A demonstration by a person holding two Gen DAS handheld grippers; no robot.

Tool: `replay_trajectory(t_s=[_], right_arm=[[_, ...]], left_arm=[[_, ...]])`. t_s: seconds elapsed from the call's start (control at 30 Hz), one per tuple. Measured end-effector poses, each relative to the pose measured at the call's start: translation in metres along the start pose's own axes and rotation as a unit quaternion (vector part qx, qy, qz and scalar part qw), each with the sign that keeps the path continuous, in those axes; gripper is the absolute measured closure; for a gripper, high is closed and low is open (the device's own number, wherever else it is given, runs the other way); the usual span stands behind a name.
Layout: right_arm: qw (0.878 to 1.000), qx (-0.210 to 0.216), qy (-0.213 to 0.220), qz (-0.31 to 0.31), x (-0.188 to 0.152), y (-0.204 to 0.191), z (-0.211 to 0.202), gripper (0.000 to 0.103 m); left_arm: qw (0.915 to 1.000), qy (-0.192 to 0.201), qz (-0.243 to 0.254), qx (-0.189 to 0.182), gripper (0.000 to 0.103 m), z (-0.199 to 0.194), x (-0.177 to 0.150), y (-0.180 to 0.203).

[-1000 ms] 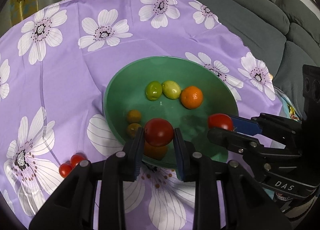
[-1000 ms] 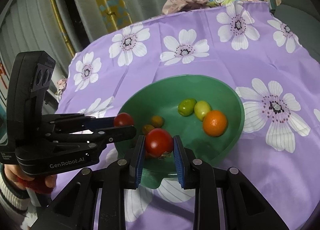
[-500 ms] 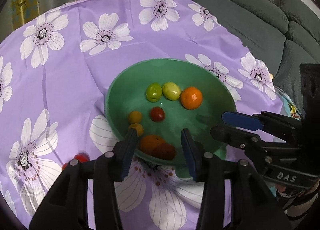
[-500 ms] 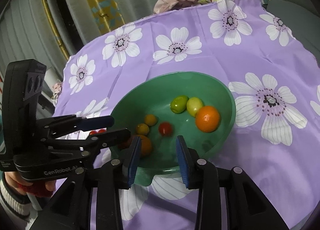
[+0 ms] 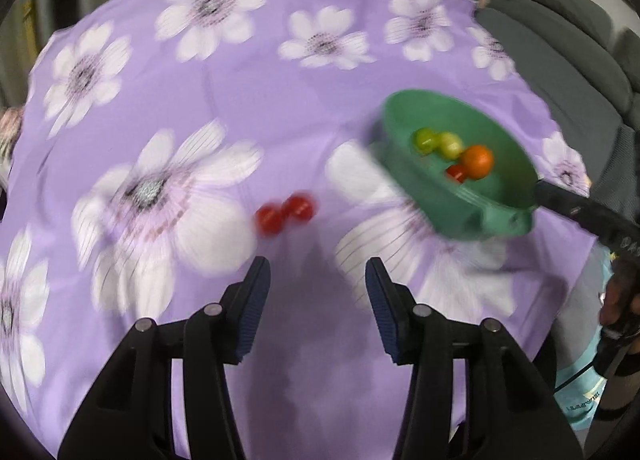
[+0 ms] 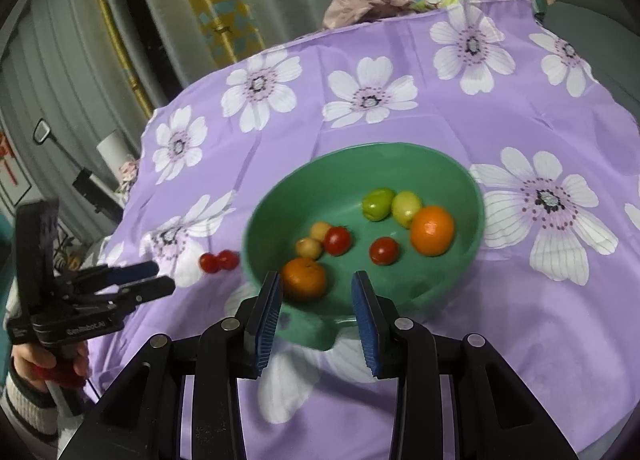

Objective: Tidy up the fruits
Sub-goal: 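Move both open grippers back to the last two cherry tomatoes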

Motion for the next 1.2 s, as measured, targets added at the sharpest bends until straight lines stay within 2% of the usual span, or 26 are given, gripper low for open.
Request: replay_trajectory(t_s=[0.23,0.53,0.83,0.97,1.2], right_arm=[[0.998,0.041,-0.022,-0.032,-0.009,-0.037,0.003,0.067],[0.991,0.081,-0.074,-0.075,-0.033,-0.085,0.027,0.067],[0.986,0.09,-0.103,-0.098,-0.046,-0.103,0.044,0.067],[0.985,0.087,-0.108,-0.101,-0.046,-0.107,0.047,0.067],[0.983,0.083,-0.122,-0.11,-0.049,-0.115,0.056,0.066]], left_arm=[[0.9982,-0.014,-0.054,0.023,0.054,-0.019,-0.035,-0.034],[0.997,-0.011,-0.075,0.016,0.054,-0.023,-0.044,-0.047],[0.9975,-0.007,-0.066,0.026,0.054,-0.026,-0.046,-0.049],[0.9973,-0.009,-0.067,0.03,0.05,-0.025,-0.046,-0.051],[0.997,-0.008,-0.075,0.019,0.05,-0.024,-0.048,-0.055]])
Point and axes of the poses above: each gripper's, at about its wrist camera, not at the fingertips, and z roughly the way its jaws point, y to its right, x to its top, the point moved 3 cm from there along z, roughly the way its jaws point, and after that the axes turned 15 degrees about y, right-handed, at the moved point
